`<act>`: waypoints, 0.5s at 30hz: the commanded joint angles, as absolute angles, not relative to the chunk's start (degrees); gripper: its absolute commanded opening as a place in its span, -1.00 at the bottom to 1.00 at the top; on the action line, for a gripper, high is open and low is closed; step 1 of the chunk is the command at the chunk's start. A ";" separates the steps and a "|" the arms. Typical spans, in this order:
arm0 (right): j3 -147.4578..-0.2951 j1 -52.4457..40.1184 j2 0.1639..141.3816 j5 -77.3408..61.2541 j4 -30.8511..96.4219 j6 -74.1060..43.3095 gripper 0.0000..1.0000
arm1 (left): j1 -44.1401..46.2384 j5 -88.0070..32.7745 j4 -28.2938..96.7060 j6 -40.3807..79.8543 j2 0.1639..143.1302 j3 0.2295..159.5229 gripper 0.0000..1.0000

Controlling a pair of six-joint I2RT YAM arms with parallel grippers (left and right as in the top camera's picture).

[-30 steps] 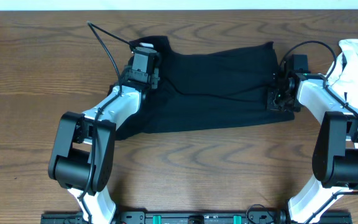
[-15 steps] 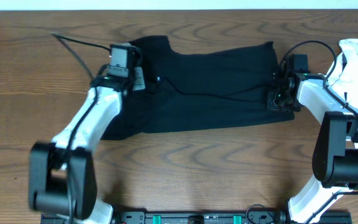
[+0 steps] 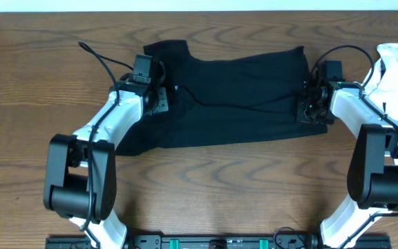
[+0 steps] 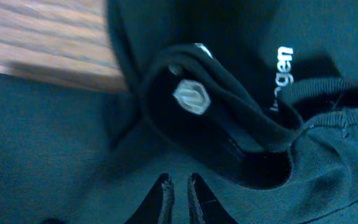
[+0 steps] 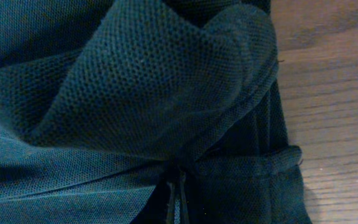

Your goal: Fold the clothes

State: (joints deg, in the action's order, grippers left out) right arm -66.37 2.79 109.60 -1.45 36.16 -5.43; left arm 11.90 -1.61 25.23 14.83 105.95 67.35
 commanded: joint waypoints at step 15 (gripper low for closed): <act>-64.75 4.10 111.68 1.06 35.75 -5.72 -0.92 | 11.97 -4.12 23.83 15.14 108.47 67.46 -0.75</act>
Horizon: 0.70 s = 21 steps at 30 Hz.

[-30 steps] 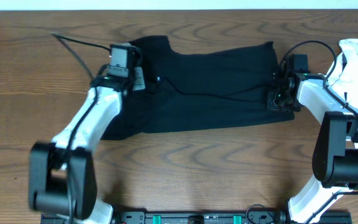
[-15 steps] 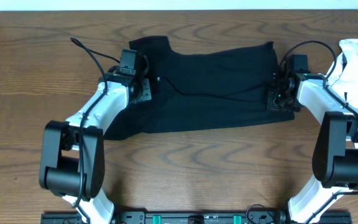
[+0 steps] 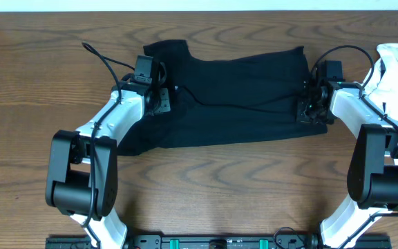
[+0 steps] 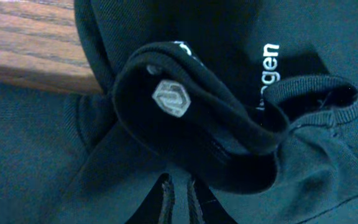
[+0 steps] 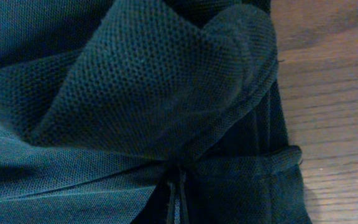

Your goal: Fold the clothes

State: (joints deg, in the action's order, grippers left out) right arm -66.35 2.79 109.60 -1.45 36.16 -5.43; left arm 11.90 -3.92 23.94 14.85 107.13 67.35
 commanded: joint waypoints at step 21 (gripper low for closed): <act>-64.75 4.12 111.68 1.10 35.62 -5.69 -0.92 | 11.97 -7.11 9.82 15.20 109.10 67.46 -0.74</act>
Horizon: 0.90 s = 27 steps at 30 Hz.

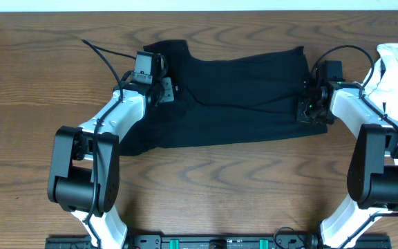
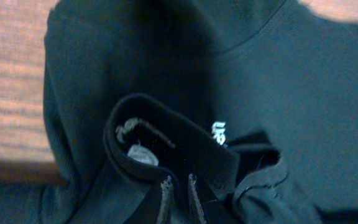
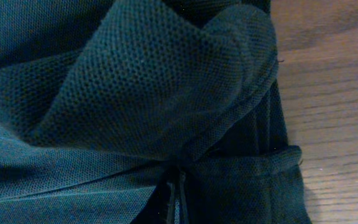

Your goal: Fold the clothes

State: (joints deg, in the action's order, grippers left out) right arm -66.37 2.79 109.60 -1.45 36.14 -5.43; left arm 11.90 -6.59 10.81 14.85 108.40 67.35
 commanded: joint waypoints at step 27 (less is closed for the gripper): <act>-64.75 4.10 111.68 1.06 35.33 -5.72 -0.90 | 11.81 -9.39 23.14 14.26 98.54 69.97 -0.75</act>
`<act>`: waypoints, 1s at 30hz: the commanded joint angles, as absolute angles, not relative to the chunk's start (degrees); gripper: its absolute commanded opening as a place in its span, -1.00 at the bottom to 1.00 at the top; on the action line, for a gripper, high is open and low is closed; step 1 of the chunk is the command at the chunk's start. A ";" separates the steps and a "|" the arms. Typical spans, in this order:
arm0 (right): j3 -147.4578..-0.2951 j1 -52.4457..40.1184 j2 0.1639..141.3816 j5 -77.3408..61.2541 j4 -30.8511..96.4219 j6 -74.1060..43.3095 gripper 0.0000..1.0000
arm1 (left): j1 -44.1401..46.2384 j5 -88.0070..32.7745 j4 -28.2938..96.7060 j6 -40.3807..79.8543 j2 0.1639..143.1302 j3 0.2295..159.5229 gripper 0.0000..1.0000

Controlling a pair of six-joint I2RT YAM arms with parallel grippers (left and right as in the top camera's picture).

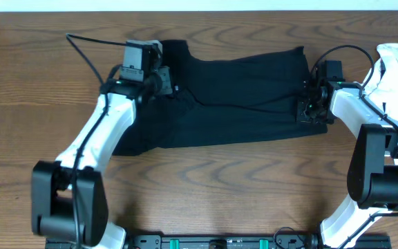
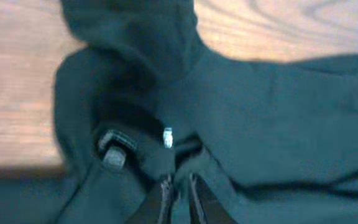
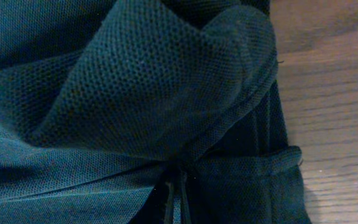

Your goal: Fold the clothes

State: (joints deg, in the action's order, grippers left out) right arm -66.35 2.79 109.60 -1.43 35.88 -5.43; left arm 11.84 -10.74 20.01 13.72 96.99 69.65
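Note:
A black shirt point(image 1: 240, 97) lies spread across the wooden table point(image 1: 206, 187), with its collar end at the left. My left gripper point(image 1: 164, 83) is at that collar end, shut on a bunch of the black fabric point(image 2: 179, 185). The fold with a small grey tag point(image 2: 112, 155) hangs just left of the fingers, raised off the wood. At the shirt's right edge my right gripper point(image 1: 308, 105) is shut on a ridge of the mesh cloth point(image 3: 176, 186), which bunches up in front of it point(image 3: 148, 93).
A white garment lies heaped at the far right edge, behind my right arm. Bare wood point(image 3: 334, 93) shows just right of the shirt's edge. The left arm's cable point(image 1: 88, 48) loops over the table to the left.
My left gripper has moved up and toward the table's far left with the collar fabric still pinched. More table and shirt show below it. The right gripper has not moved.
Both grippers were shut on the shirt throughout, left at the collar, right at the right edge. The left one stood further toward the far edge at each moment, and its view took in more of the shirt below. The right stayed put.

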 commanded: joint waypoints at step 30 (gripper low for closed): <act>-64.79 4.10 111.53 0.99 35.73 -5.74 -0.98 | 15.44 -9.85 13.80 15.27 112.51 69.87 -0.73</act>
